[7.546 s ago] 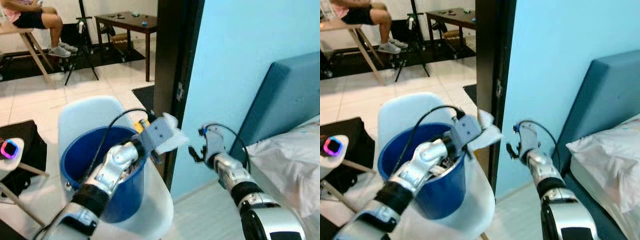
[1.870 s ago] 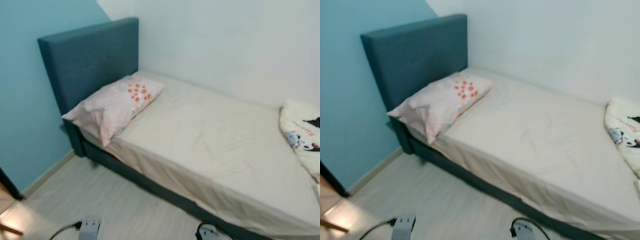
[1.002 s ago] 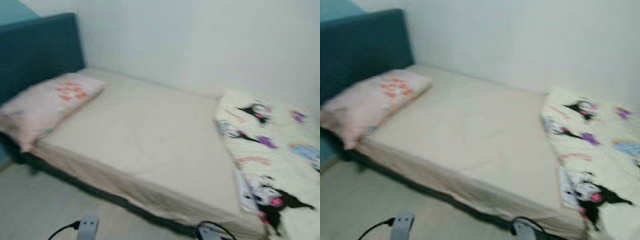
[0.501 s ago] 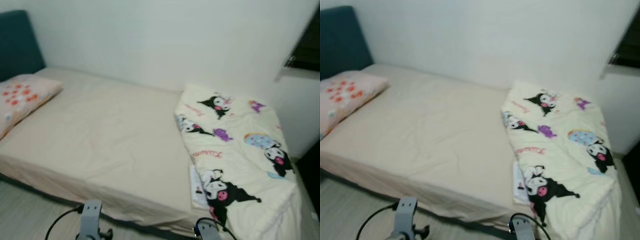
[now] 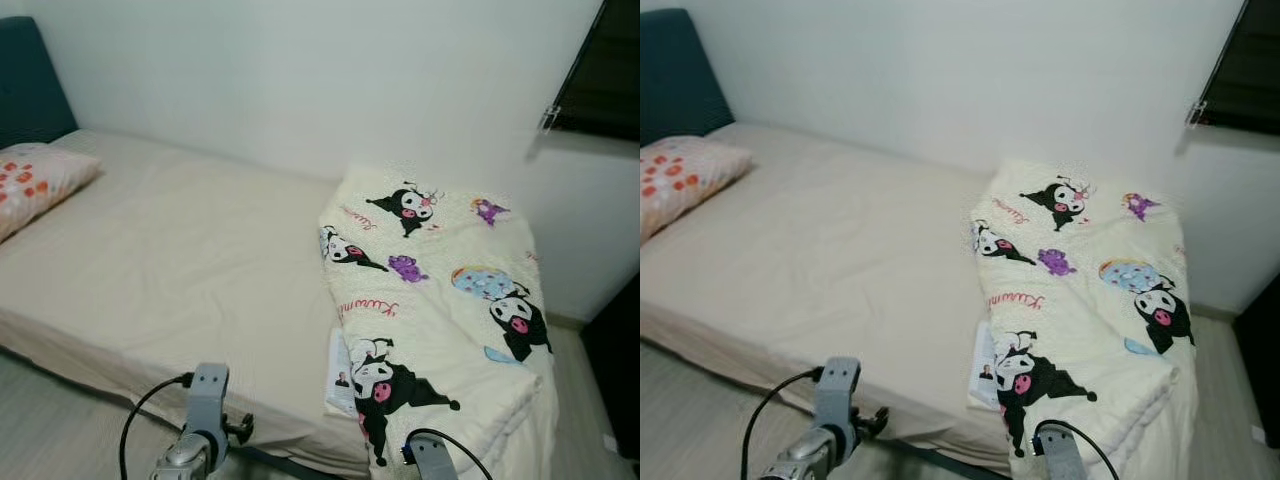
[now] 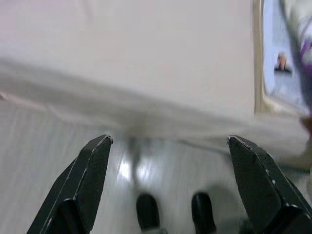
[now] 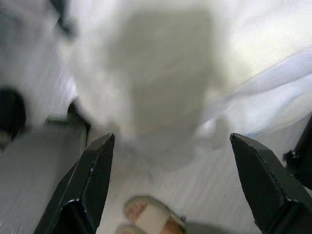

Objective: Clean up the room

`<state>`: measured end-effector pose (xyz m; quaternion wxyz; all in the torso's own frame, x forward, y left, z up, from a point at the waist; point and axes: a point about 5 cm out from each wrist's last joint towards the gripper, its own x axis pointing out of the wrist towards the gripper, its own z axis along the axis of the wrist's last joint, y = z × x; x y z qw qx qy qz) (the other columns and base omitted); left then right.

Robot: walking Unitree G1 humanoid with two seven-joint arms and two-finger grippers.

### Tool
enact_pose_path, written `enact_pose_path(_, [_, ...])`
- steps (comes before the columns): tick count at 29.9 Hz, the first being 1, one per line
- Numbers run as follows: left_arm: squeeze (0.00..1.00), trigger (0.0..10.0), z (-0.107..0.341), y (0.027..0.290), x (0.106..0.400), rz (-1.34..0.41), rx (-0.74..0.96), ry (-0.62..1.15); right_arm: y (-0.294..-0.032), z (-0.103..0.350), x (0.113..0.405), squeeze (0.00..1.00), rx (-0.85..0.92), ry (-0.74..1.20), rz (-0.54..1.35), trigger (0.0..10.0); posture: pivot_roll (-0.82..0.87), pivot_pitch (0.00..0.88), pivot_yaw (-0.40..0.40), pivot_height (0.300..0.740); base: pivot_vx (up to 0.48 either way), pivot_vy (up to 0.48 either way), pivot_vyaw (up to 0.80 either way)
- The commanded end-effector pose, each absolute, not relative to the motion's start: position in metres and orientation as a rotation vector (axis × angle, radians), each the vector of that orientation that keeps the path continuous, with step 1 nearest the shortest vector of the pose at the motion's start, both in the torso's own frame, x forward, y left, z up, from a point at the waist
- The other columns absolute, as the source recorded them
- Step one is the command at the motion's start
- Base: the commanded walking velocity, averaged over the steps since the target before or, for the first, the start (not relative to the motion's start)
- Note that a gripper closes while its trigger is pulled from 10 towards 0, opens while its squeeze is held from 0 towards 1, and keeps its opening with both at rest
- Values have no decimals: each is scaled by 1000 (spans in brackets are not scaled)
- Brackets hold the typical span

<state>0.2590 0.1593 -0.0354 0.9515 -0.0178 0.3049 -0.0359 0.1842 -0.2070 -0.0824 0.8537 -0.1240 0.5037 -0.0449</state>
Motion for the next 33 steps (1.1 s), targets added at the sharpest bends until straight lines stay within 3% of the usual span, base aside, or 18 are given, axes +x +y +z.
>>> enact_pose_path(1, [0, 10000, -28, 164, 267, -66, -46, 572, -227, -67, 205, 0, -226, 956, -163, 10000, -23, 16, -31, 740, 0, 0, 0])
enact_pose_path(3, [0, 10000, -17, 163, 278, -82, -73, 512, -248, -45, 230, 0, -191, 834, -227, 10000, -27, 16, -28, 740, 0, 0, 0])
enact_pose_path(14, [0, 10000, 17, 147, 309, -152, -146, 345, -260, 14, 293, 0, -134, 549, -293, 10000, -40, 9, -45, 740, 0, 0, -509])
enact_pose_path(19, [0, 10000, 25, 140, 314, -195, -176, 308, -258, 27, 305, 0, -114, 482, -283, 10000, -47, 4, -43, 740, 0, 0, 0])
enact_pose_path(26, [0, 10000, 35, 131, 320, -270, -155, 253, -250, 46, 323, 0, -88, 402, -240, 10000, -50, 0, -42, 740, 0, 0, -769])
enact_pose_path(33, [0, 10000, 29, 137, 316, -212, -144, 277, -237, 57, 334, 0, -78, 346, -186, 10000, -50, 1, -42, 740, 0, 0, -735])
